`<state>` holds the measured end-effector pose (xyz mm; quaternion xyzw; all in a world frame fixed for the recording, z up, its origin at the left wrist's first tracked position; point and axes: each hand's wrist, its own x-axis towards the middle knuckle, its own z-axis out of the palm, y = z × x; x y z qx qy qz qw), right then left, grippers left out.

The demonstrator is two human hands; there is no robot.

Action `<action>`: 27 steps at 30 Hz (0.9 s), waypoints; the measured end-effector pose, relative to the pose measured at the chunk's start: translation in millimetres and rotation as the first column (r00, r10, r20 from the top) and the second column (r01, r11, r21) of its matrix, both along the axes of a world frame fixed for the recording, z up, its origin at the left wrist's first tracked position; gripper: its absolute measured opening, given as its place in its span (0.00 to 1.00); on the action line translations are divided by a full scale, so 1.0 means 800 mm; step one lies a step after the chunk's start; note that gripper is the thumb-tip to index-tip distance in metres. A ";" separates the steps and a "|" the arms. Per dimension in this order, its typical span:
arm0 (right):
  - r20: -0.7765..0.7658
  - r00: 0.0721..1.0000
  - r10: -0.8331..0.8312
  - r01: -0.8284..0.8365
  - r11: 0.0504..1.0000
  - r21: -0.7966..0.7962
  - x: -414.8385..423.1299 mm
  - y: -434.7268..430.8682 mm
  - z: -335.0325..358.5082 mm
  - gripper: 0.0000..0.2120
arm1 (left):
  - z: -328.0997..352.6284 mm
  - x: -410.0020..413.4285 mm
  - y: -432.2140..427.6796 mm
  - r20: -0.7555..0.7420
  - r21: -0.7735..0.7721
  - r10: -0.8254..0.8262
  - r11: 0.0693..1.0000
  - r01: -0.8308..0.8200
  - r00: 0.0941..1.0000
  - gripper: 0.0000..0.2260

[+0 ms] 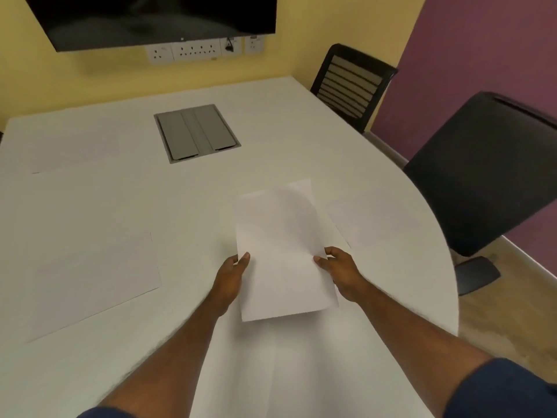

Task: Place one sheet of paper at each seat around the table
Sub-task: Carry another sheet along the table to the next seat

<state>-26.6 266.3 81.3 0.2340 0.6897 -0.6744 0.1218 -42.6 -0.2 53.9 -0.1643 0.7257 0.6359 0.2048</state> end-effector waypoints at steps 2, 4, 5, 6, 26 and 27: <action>-0.019 0.999 -0.044 0.044 0.999 -0.033 0.018 0.014 0.018 0.09 | 0.028 0.002 0.012 -0.060 0.010 -0.006 1.000 0.007 0.998 0.17; -0.040 0.996 -0.082 0.080 0.996 -0.037 0.036 0.030 0.033 0.09 | 0.049 0.007 0.025 -0.111 -0.021 -0.033 0.999 0.031 0.993 0.14; -0.045 0.994 -0.095 0.094 0.995 -0.031 0.046 0.038 0.040 0.10 | 0.057 0.012 0.033 -0.141 -0.037 -0.069 0.997 0.064 0.988 0.12; -0.048 0.993 -0.104 0.103 0.994 -0.024 0.056 0.046 0.047 0.11 | 0.065 0.018 0.041 -0.169 -0.056 -0.109 0.993 0.101 0.980 0.10; -0.208 0.960 -0.187 0.238 0.937 0.256 0.260 0.348 0.095 0.04 | 0.122 0.166 0.367 -0.391 -0.231 -0.325 0.940 0.250 0.861 0.14; -0.206 0.962 -0.180 0.231 0.938 0.259 0.267 0.369 0.097 0.05 | 0.122 0.174 0.389 -0.405 -0.241 -0.329 0.938 0.248 0.853 0.14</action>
